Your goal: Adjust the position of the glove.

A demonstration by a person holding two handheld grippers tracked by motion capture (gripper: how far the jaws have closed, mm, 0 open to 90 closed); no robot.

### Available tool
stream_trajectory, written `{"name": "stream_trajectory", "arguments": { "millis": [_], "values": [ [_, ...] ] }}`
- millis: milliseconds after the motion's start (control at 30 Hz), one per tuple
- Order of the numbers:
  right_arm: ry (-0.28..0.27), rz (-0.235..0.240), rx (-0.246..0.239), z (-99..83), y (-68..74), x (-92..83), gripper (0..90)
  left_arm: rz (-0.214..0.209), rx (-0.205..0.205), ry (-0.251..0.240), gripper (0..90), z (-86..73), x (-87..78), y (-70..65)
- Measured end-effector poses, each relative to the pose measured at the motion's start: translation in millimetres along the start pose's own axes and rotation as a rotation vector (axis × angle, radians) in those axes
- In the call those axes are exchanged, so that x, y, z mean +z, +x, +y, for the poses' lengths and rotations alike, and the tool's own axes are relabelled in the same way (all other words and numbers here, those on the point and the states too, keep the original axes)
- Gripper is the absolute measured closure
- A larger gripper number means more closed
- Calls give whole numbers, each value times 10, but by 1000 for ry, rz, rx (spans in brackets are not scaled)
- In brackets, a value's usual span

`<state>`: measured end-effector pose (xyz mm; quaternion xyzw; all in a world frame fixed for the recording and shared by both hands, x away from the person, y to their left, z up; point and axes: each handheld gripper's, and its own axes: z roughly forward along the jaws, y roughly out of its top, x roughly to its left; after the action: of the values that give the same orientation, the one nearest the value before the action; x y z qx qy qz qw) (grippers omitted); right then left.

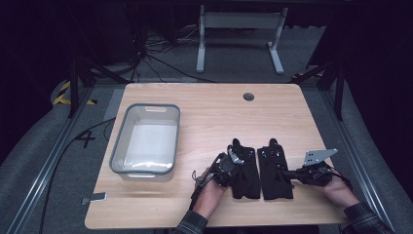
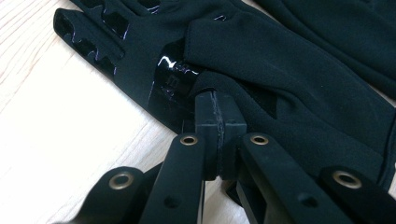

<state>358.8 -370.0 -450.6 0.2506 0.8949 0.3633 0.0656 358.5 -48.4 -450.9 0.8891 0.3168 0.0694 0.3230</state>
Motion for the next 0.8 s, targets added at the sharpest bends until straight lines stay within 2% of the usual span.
{"name": "stream_trajectory", "arguments": {
  "millis": [267,367,400,500,633,733,800],
  "values": [
    [-1,-1,-5,19,5,2,897,1,-6,-17,871,16,-19,18],
    [-22,-2,-4,29,4,-29,898,9,-27,-39,807,27,-64,60],
    [-28,-1,-7,41,8,-38,899,14,-36,-49,758,30,-73,82],
    [-36,-6,-8,55,5,-35,899,26,-59,-49,708,42,-79,162],
    [-44,-23,-8,92,-40,-32,900,34,-112,-61,578,68,-32,278],
    [-43,-43,-1,111,-85,-21,900,27,-123,-58,566,96,24,320],
    [-44,-53,5,112,-110,-21,900,35,-113,-48,573,110,78,314]
  ]
}}
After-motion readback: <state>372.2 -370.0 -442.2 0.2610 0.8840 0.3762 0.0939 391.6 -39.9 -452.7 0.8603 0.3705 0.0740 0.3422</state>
